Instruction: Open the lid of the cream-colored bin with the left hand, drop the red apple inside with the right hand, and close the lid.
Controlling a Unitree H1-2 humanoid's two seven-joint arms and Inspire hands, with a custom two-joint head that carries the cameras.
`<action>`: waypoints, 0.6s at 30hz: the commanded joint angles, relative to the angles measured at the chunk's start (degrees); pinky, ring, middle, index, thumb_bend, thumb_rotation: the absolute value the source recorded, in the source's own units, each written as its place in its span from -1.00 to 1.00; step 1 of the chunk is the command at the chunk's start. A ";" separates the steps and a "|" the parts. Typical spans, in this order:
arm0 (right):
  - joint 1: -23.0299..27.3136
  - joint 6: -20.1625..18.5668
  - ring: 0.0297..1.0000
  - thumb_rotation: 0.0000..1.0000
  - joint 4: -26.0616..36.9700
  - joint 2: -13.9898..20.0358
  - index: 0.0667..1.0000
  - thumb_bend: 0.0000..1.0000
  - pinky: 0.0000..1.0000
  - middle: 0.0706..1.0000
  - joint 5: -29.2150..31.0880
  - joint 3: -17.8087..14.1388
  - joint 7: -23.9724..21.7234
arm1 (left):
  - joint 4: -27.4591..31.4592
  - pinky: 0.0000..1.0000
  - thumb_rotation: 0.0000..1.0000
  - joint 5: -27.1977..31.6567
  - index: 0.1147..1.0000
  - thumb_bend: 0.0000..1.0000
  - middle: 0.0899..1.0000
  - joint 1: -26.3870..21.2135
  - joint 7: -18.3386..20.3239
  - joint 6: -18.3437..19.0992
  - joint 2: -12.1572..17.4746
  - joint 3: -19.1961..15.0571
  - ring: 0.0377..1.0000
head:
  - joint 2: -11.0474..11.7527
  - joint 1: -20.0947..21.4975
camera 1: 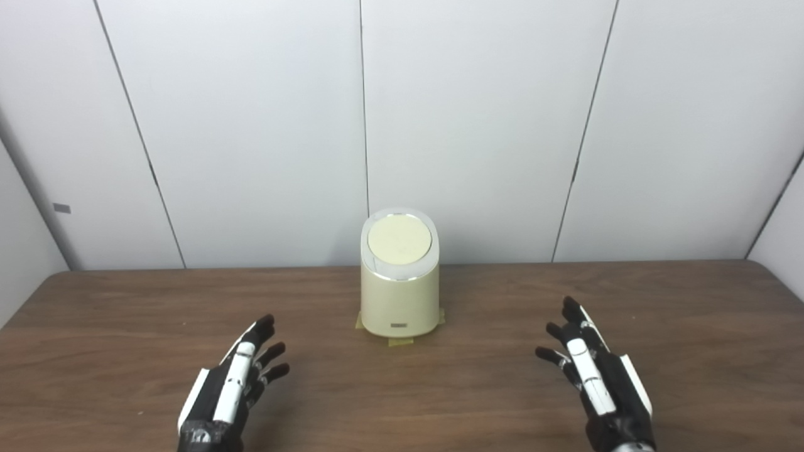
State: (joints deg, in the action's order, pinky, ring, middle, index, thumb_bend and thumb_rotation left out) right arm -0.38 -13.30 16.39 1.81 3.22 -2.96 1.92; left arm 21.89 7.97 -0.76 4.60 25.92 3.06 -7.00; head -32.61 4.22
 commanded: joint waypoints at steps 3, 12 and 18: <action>1.84 2.04 0.69 0.53 1.55 0.07 0.89 0.11 0.43 0.95 0.53 -0.46 -0.29 | 1.54 0.63 0.81 0.59 0.79 -0.41 0.97 -2.12 -0.20 -1.73 0.40 0.30 0.82 | -0.30 0.10; 2.07 2.75 0.80 0.56 1.23 0.90 0.93 0.23 0.55 1.00 1.88 -0.68 -1.45 | 1.56 0.68 0.78 0.59 0.71 -0.28 1.00 -2.27 -0.33 -2.85 0.29 0.33 0.89 | -0.60 -0.20; 1.99 2.19 0.77 0.57 1.71 1.32 0.95 0.20 0.54 0.96 2.09 -0.84 -1.63 | 1.34 0.73 0.79 0.11 0.77 -0.28 0.98 -2.32 -0.15 -3.77 0.72 0.52 0.86 | -0.70 -0.06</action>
State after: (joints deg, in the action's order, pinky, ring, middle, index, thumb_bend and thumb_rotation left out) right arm -0.25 -13.16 16.17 2.60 5.43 -3.63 0.84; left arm 21.88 7.94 -0.80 4.55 25.38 3.21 -6.72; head -33.22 4.13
